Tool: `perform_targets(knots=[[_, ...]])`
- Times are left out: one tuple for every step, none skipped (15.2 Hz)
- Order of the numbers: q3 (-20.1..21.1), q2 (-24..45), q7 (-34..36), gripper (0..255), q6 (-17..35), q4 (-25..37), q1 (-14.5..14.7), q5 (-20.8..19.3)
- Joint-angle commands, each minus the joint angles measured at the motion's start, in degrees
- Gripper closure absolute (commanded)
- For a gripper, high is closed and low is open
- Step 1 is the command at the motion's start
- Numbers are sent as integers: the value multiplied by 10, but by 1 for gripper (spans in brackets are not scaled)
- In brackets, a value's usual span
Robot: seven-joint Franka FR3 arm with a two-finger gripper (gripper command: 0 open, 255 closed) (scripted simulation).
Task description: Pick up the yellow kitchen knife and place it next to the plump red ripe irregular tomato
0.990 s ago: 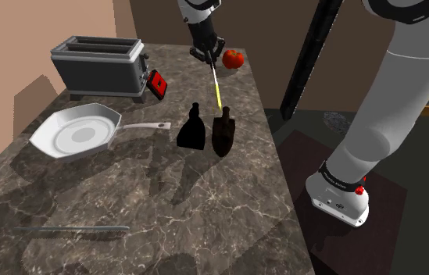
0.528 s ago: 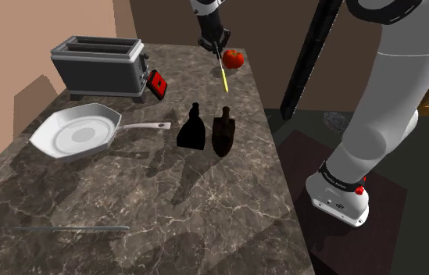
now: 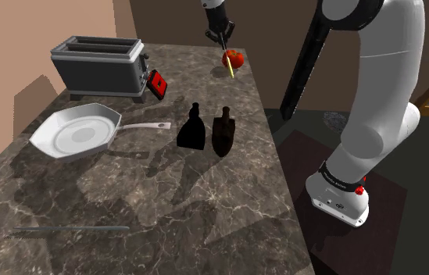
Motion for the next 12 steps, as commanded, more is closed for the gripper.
perform_targets(knots=[[-9, 39, -23, 255, -14, 59, -2, -10], [-13, 59, -35, 255, -23, 92, -2, -14], [-20, 91, -53, 255, -38, 144, -1, -21], [-19, 88, -50, 255, -29, 132, -3, -20], [-19, 86, -47, 255, -21, 120, -5, -19], [-19, 84, -45, 255, -12, 109, -7, -19], [-18, 82, -42, 255, -4, 99, -9, -19], [-18, 81, -39, 255, 4, 89, -11, -18], [-18, 80, -36, 255, 12, 79, -12, -18], [-18, 79, -34, 255, 20, 70, -14, -18], [-17, 78, -31, 255, 27, 61, -15, -18], [-17, 78, -29, 255, 35, 53, -16, -18]])
